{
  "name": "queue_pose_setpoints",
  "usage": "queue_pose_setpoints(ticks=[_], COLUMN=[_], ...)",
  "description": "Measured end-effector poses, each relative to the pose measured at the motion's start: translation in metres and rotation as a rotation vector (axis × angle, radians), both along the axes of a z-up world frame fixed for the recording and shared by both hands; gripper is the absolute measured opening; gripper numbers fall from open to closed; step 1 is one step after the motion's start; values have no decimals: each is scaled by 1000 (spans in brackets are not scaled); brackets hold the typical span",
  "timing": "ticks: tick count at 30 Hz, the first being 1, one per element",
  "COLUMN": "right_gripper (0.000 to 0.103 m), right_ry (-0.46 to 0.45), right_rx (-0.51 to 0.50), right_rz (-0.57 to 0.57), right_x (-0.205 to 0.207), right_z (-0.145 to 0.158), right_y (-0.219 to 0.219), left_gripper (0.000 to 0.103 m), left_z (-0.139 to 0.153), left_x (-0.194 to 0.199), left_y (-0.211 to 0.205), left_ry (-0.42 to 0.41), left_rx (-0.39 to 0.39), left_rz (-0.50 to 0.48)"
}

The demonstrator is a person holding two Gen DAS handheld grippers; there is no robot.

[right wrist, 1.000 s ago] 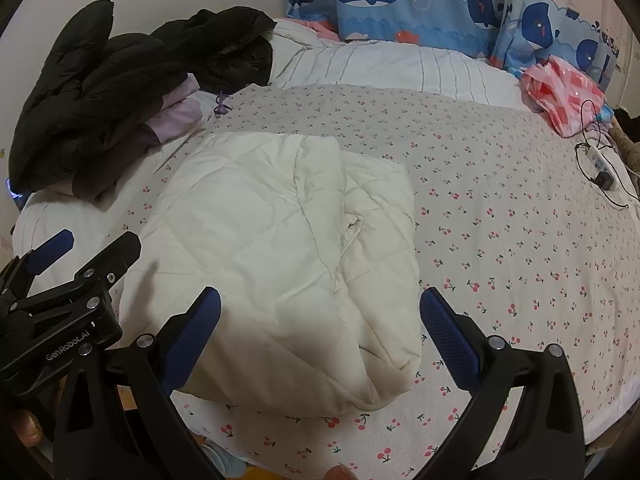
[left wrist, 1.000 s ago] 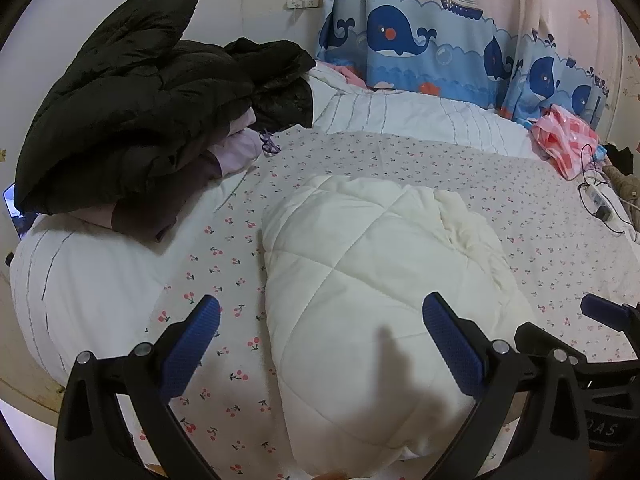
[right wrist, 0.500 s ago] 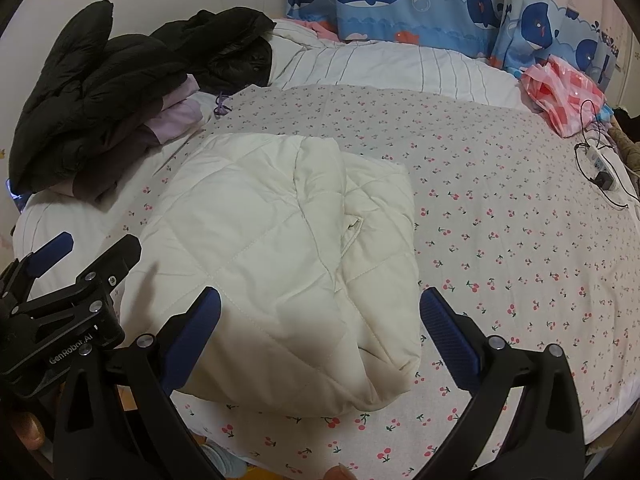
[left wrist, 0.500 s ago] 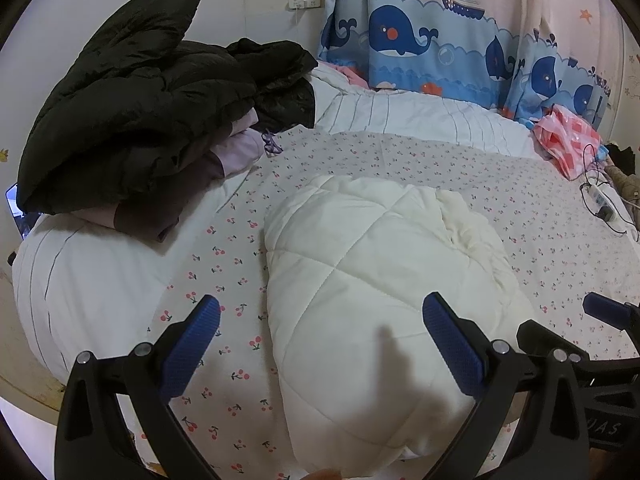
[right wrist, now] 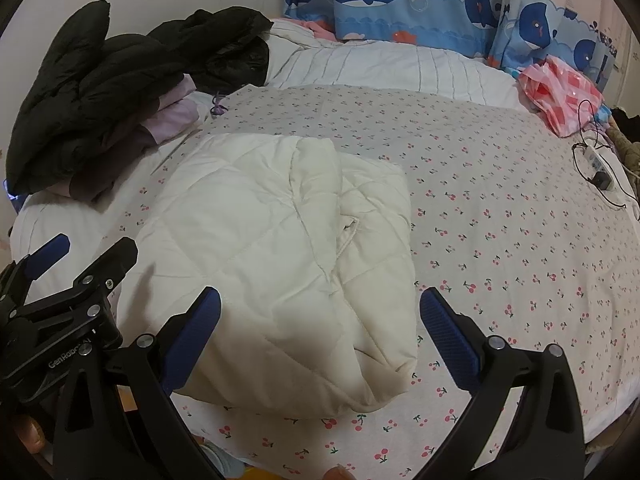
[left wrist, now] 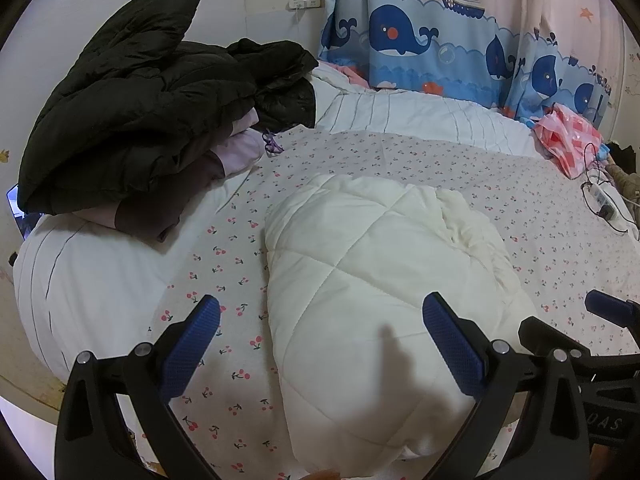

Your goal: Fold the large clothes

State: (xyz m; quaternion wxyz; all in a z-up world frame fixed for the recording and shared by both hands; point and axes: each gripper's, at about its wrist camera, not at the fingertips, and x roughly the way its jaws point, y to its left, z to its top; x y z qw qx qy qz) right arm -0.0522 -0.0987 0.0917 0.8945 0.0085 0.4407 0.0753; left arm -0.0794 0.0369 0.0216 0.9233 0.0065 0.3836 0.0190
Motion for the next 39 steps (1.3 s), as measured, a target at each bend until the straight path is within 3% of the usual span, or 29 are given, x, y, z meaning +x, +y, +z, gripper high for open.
queue_pose_setpoints(ticks=[39], right_gripper=[96], right_ry=[-17], right_rx=[-13], right_rz=[-22], right_x=[-7], right_z=[12], right_y=[-7], left_gripper=[97], left_z=[6], left_x=[5], left_y=[-7], left_ry=[55], left_rx=[-35], left_rz=[-8])
